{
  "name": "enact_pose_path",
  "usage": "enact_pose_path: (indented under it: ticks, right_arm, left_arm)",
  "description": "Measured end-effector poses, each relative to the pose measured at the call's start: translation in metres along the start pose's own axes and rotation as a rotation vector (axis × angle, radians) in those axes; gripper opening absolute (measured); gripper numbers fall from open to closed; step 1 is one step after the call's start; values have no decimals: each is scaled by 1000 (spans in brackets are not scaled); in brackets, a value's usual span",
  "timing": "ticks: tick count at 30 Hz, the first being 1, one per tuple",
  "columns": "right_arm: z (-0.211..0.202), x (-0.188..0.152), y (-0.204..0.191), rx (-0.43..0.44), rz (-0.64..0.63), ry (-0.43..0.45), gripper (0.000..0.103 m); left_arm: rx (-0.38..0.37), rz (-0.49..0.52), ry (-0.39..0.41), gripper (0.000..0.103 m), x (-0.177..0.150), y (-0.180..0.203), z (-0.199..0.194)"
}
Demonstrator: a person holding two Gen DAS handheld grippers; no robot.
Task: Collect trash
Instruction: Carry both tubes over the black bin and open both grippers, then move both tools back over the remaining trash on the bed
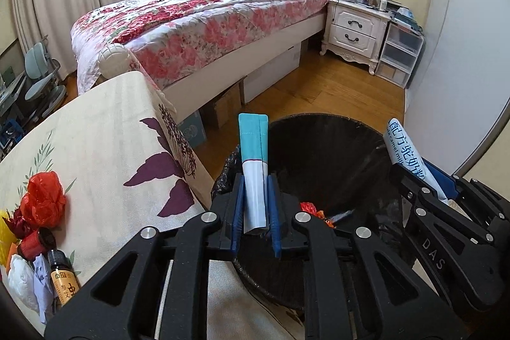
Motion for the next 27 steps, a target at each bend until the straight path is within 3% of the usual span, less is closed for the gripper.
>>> enact_pose_path:
  ticks: [4,14,19,27]
  right_arm:
    - [-2,-1,2,-18,6,5,45]
    - [-13,-1,1,-47,-2,22,58]
    - [-22,3,-4,-50,-7,40,69]
    - [-39,5,-25,-14,-37,66,69]
  left_arm:
    - [-1,-12,0,40,0,-3,-1]
    - [18,-53,39,76,3,-16,-16]
    - [36,-66,60,83,2,-24,-29]
    - [86,-90,91,85,-3,-51,-59]
Point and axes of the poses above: each gripper's, at about its wrist camera, not at the fingertips, and z roughly the way its jaws point, y to its right, x to its top, the point moved 3 cm from there along z, roughly the way its jaws point, and after that the axes turned 15 degrees about -z, right-handed, at the moved point
